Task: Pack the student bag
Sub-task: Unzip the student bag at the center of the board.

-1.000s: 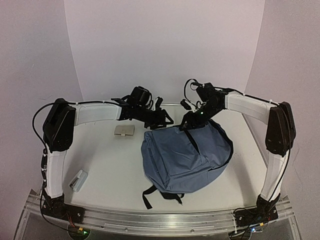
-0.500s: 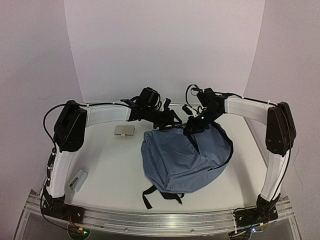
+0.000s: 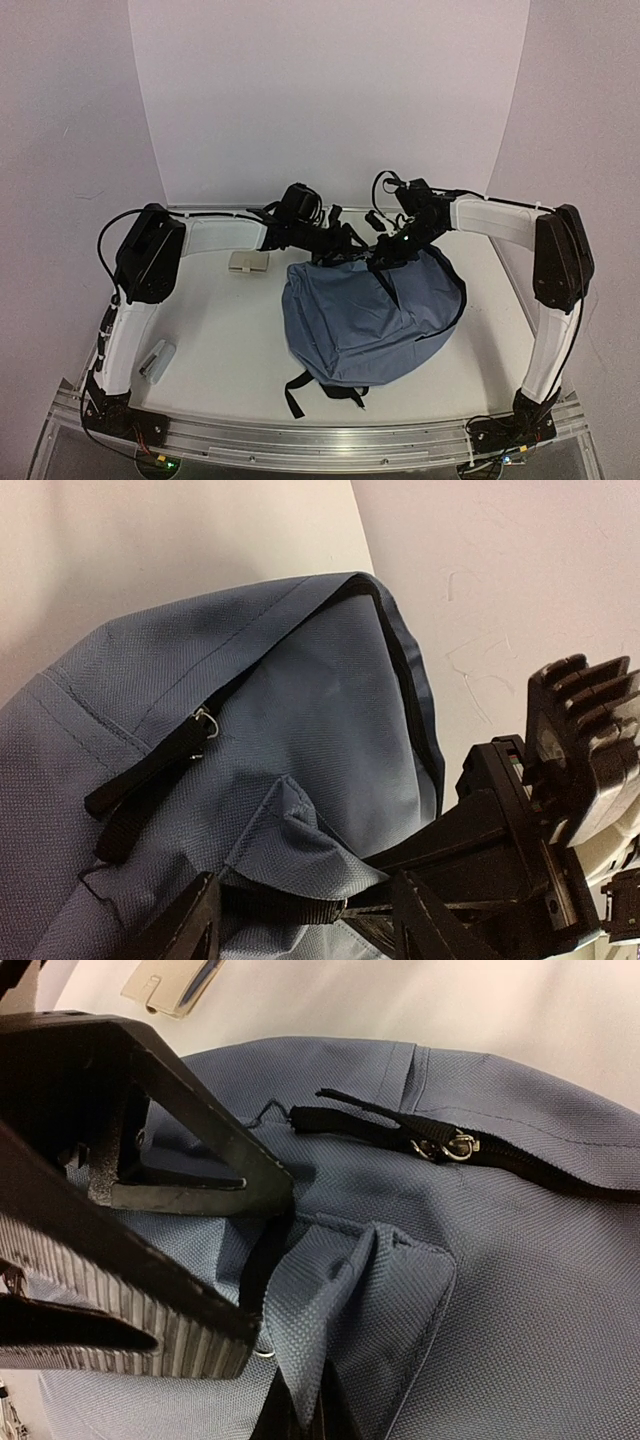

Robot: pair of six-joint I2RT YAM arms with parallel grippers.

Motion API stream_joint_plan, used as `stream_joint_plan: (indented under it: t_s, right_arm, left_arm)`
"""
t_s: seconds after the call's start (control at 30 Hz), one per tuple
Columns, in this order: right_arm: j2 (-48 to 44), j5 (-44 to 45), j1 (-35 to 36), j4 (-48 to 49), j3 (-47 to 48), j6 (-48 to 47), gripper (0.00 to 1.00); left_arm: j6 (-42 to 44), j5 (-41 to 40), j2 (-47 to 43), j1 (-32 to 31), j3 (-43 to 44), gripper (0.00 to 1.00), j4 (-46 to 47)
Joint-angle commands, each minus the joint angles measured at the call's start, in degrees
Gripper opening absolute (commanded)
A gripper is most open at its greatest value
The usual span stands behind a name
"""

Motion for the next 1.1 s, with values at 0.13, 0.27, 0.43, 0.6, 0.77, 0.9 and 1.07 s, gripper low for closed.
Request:
stream_joint_plan:
  t_s: [0.13,0.27,0.43,0.6,0.77,0.9,1.07]
  right_arm:
    - [-1.7,-1.6,1.2,1.5,-2.8,-0.4,0.00]
    - [-1.8,-2.1,1.3,1.9,-2.8,-0.2,0.00]
    - [-2.0,-1.6,1.3,1.9,-2.8,0.1,0.00]
    - [-2.1,-1.9,1.2,2.0,-2.7,0.2,0.00]
    - [-2.4,-2.6,1.3,2.0,-2.7,0.1,0.00]
    - [-2.8,-3.1,1.3,1.9,-2.7,0.2,0.02]
    - [-4.2,-3.3,1.2,1.8,-2.7,0.1,0.21]
  left_arm:
    - [-3.9,5.5,-0.6,-0.9,-1.8,0.46,10.2]
    - [-3.4,6.8,-0.7,-1.1,-1.4,0.31,11.7]
    - [-3.4,6.0,-2.8,-1.1,-4.7,0.23,13.9]
    - [-4.3,5.5,-2.1,-1.1,-4.6,0.38,12.0]
    - [-4.3,5.0,-0.3,-1.1,-2.7,0.30,10.3]
    - [-3.1,4.8,-0.5,-1.1,-2.0,0.12,9.3]
    - [-0.7,3.1,-3.1,-1.1,-4.3,0.00,9.2]
